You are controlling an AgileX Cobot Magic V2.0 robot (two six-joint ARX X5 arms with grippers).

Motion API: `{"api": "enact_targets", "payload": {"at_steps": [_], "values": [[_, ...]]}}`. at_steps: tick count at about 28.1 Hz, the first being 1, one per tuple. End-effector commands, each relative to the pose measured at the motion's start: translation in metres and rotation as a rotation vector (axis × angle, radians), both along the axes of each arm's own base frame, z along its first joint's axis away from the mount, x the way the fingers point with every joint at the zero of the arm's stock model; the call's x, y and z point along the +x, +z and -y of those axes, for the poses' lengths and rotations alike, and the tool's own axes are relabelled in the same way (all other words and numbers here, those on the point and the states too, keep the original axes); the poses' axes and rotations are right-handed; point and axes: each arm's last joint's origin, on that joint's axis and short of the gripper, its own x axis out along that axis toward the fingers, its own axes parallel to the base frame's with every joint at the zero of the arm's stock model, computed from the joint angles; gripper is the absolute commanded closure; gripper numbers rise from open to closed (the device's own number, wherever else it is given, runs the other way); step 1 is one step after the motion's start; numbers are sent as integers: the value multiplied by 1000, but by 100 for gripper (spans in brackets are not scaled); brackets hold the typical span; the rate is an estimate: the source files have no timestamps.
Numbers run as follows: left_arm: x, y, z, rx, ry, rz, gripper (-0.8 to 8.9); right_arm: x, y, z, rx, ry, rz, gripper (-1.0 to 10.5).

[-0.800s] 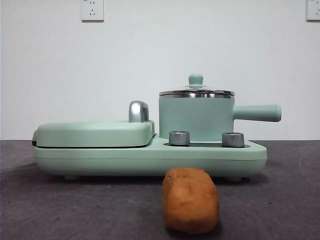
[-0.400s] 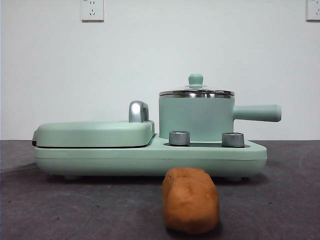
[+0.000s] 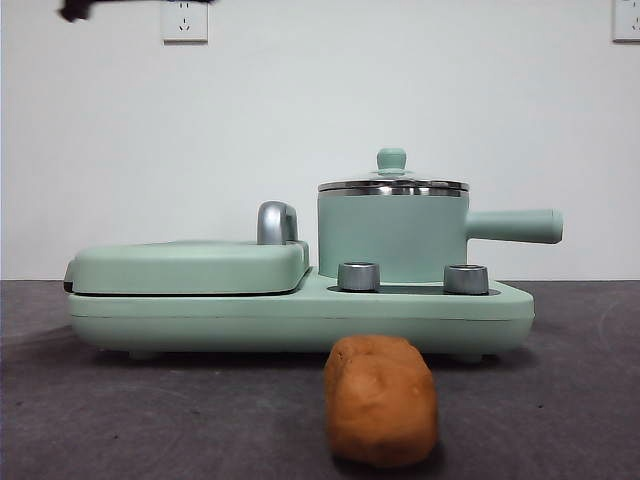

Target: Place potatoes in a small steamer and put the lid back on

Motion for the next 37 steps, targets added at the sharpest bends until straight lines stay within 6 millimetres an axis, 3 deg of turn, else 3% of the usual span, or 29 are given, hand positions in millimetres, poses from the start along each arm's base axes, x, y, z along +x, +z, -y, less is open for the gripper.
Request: {"api": "enact_targets", "payload": {"at_steps": [1,10,20,29,37], "values": [[12,13,17,51,-48,92,362,-1,6,0,-9,9,27,462],[54,28,72,178,-54,146,362,-1,6,0,-9,9,27,459],[97,19,121,350,83,281,363,-1,6,0,-9,9,27,459],[120,0,153,367,193,411,377,-1,6,0,-9,9,27,459],[136,-22,164,377,214,417,379,-1,6,0,-9,9,27,459]]}}
